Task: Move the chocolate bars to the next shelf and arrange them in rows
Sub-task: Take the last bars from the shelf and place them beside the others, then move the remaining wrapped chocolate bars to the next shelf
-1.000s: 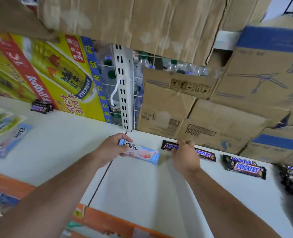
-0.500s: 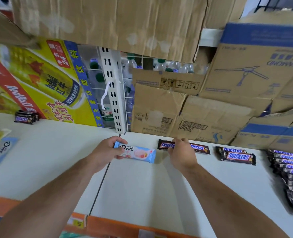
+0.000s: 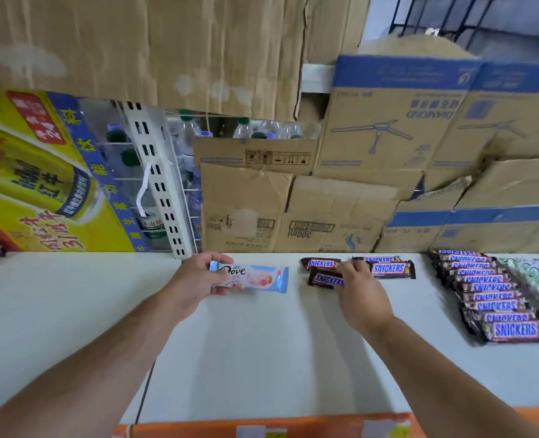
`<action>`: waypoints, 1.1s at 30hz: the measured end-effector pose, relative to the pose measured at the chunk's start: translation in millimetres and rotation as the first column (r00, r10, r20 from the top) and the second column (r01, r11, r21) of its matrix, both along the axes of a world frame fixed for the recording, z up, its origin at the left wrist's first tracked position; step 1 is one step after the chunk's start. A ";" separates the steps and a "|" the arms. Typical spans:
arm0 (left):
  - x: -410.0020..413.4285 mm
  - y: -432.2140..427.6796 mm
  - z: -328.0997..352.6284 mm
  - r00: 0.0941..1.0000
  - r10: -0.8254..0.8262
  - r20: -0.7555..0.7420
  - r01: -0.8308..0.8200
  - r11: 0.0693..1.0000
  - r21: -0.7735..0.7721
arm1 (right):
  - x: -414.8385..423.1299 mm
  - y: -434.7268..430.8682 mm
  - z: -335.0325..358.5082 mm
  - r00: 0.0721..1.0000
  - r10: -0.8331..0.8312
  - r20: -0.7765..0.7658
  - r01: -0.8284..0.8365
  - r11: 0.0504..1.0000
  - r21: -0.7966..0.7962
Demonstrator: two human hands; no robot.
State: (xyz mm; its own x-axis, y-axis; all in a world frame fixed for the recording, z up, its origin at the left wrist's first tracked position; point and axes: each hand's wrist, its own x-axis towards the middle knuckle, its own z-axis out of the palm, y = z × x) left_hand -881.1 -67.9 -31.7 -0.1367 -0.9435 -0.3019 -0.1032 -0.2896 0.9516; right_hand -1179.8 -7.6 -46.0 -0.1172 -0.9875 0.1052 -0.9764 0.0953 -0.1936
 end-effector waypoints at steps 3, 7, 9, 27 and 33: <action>-11.2 4.8 -4.2 1.000 0.013 0.006 -0.013 1.000 0.006 | -10.5 -6.8 -2.6 0.999 0.008 0.039 -0.009 1.000 0.009; -17.6 10.3 -9.1 0.999 0.037 0.021 -0.038 0.999 0.025 | -12.9 -15.2 -4.6 0.997 0.047 0.053 -0.047 0.999 -0.009; -18.4 11.9 -9.4 0.998 0.052 0.030 -0.053 0.998 0.028 | -14.5 -17.2 -7.2 0.996 0.067 0.056 -0.066 0.998 -0.019; 2.2 -5.2 -7.9 0.937 0.159 0.310 -0.132 0.986 -0.105 | 69.2 26.3 -37.1 0.978 0.205 0.037 -0.188 0.947 -0.261; 9.4 -19.2 -19.8 0.695 0.107 0.711 0.165 0.939 -0.302 | 75.1 30.0 -37.5 0.987 0.158 0.033 -0.140 0.942 -0.305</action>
